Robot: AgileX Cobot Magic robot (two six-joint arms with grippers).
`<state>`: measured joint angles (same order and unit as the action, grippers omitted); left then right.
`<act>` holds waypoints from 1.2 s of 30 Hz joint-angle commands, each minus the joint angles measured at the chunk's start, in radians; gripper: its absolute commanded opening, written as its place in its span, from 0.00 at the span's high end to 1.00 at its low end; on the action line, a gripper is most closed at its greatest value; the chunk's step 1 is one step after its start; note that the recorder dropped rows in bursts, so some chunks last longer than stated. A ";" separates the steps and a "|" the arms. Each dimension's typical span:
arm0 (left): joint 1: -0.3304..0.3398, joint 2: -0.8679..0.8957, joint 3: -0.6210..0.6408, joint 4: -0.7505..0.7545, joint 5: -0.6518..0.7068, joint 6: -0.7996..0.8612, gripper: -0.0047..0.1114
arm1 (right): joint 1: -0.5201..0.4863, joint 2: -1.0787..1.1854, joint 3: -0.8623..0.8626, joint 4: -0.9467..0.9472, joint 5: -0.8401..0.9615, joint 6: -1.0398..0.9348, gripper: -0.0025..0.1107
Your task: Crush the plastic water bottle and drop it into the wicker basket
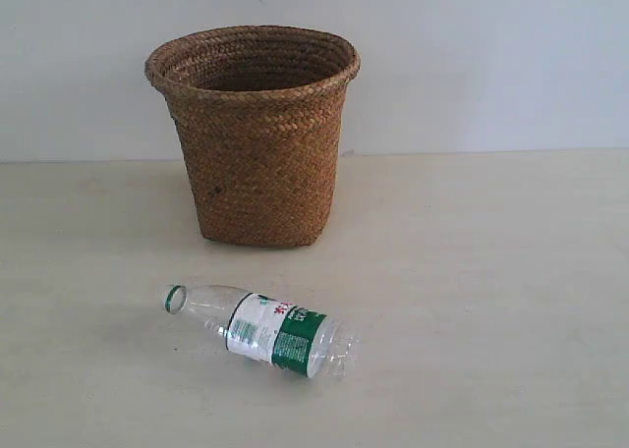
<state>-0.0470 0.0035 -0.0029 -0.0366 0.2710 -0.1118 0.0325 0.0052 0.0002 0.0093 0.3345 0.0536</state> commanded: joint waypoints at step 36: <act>0.004 -0.004 0.003 -0.291 -0.359 -0.127 0.93 | -0.003 -0.005 0.000 -0.004 -0.001 -0.003 0.98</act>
<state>-0.0470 0.0035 -0.0029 -0.2740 -0.0204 -0.1873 0.0325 0.0052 0.0002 0.0093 0.3361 0.0536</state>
